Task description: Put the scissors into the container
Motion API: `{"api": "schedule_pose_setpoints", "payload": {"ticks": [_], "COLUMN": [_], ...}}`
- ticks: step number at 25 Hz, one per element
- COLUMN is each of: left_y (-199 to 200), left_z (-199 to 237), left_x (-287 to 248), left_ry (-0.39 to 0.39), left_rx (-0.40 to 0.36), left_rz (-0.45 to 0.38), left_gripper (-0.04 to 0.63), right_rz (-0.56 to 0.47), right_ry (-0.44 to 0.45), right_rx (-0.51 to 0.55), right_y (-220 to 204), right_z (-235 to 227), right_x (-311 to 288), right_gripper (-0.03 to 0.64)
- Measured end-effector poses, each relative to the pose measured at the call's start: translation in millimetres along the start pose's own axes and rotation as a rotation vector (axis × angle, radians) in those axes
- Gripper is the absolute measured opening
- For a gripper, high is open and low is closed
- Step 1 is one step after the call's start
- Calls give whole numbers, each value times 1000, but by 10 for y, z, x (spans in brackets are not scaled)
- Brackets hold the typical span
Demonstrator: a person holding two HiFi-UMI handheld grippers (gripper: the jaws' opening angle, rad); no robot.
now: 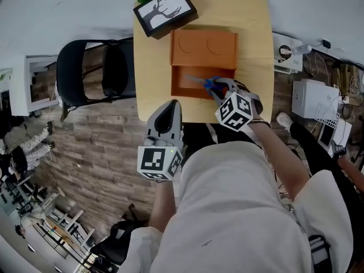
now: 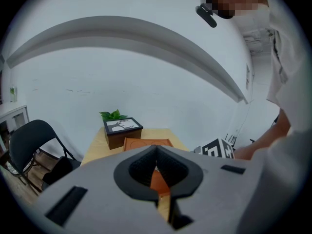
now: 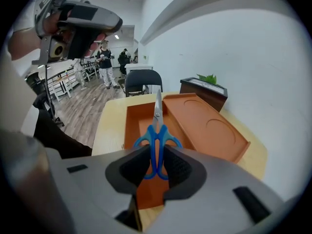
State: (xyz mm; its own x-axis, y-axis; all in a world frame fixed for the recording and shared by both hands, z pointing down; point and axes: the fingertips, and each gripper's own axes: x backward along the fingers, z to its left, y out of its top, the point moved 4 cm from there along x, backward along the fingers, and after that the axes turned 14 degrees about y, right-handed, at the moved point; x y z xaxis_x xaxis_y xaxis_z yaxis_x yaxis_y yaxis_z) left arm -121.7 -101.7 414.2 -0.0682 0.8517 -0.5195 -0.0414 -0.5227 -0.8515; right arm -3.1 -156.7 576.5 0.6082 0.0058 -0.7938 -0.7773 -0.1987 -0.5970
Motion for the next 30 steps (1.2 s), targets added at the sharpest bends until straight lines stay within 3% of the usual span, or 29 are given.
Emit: {"api": "schedule_pose_setpoints", "payload": {"ticks": [4, 30], "left_y": [-1, -33], "left_z": [20, 135], "left_x": [19, 73], "left_ry": [-2, 23], "left_rx": [-9, 7], "left_rz": [-1, 5], "left_gripper": [8, 8], "right_rz": [50, 228], "right_ry": [-8, 8], "right_rx": [-25, 74], "right_y": [-34, -99], "right_z": [-48, -22], "right_x": [-114, -425], "right_gripper": [86, 91]}}
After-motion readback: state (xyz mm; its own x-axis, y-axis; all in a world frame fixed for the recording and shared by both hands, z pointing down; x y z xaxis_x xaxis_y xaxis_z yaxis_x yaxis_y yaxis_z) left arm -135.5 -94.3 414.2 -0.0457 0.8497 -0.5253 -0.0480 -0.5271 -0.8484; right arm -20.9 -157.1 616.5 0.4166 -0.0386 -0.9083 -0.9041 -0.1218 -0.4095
